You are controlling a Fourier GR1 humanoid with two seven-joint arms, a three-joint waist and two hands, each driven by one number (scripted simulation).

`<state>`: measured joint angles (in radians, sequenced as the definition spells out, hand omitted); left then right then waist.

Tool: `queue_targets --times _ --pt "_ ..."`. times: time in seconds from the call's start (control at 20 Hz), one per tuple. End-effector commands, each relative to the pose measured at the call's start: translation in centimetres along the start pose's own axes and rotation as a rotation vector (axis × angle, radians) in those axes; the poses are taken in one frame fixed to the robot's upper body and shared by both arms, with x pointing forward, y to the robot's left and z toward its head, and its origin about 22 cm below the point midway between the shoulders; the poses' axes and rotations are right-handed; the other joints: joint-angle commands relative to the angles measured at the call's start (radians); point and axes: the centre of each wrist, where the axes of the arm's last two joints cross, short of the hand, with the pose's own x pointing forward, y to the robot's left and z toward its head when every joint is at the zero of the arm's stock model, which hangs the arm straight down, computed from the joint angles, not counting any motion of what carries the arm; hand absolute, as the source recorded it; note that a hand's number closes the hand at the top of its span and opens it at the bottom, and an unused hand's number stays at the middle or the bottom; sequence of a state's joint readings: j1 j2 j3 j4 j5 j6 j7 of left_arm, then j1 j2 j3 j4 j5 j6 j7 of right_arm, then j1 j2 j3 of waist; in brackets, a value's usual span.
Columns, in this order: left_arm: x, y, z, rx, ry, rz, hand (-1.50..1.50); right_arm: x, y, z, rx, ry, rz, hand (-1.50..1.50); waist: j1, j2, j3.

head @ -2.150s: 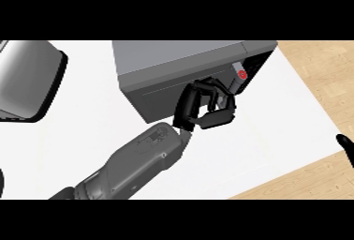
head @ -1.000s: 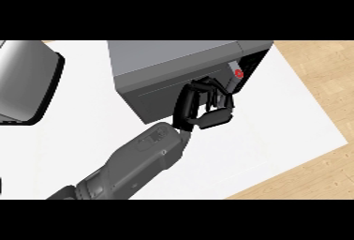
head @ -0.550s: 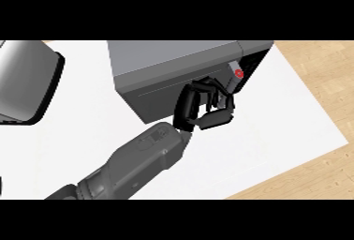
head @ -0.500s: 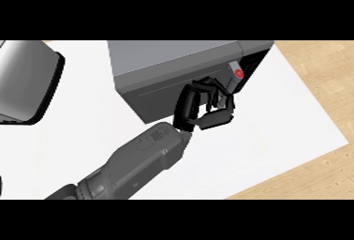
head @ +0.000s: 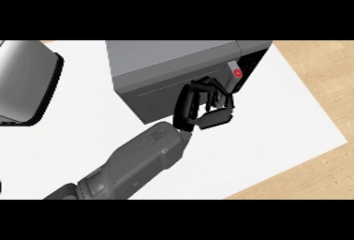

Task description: Pick up the milk, place it into the microwave and close the microwave

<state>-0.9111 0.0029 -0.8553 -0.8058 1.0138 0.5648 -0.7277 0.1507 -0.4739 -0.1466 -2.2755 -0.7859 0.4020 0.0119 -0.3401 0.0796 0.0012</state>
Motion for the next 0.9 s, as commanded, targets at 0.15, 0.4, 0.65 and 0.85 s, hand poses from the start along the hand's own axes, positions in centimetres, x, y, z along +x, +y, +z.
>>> queue_targets --times 0.15,0.4,0.65,0.85 --pt "0.2 0.7 -1.9 0.019 0.024 -0.020 1.50 0.4 -0.5 -0.3 0.016 0.000 -0.009 -1.50 -0.013 0.020 -0.001" --pt "-0.1 0.9 -1.9 0.033 0.032 -0.022 1.50 0.9 -0.7 -0.4 0.036 0.001 0.003 -1.50 -0.018 0.016 -0.001" --pt "-0.5 0.8 -1.7 -0.037 0.047 -0.101 1.50 1.2 -0.9 -0.8 0.067 -0.016 -0.016 -1.50 -0.013 0.013 0.003" --pt "-1.2 1.4 -1.7 0.004 0.078 -0.180 1.50 1.0 -0.8 -0.9 0.098 -0.020 -0.057 -1.50 -0.002 0.012 0.005"
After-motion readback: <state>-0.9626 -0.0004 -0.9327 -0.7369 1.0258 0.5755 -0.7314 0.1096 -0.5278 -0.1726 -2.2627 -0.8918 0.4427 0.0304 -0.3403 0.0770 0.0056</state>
